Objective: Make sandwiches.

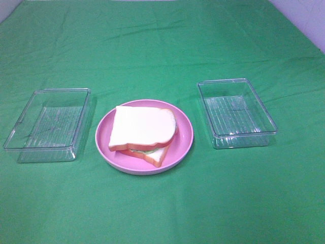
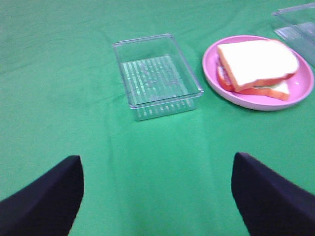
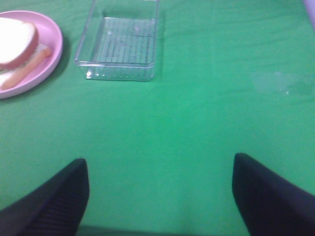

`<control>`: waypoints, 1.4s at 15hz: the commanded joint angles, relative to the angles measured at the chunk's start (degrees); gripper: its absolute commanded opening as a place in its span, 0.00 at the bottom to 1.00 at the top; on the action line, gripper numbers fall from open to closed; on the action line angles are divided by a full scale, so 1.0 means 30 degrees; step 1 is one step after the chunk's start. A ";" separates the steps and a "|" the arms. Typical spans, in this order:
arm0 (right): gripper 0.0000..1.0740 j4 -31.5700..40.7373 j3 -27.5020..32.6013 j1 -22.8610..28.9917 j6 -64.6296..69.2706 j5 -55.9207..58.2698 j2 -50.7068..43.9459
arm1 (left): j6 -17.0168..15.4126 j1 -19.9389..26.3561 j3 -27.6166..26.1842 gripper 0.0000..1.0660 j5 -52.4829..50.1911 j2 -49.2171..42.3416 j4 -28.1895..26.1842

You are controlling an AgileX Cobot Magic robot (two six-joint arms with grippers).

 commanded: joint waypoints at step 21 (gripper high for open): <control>0.71 -0.0076 0.0019 -0.1127 -0.0229 -0.0267 -0.2387 | 0.0019 0.4584 0.0019 0.73 -0.0191 -0.0401 -0.0057</control>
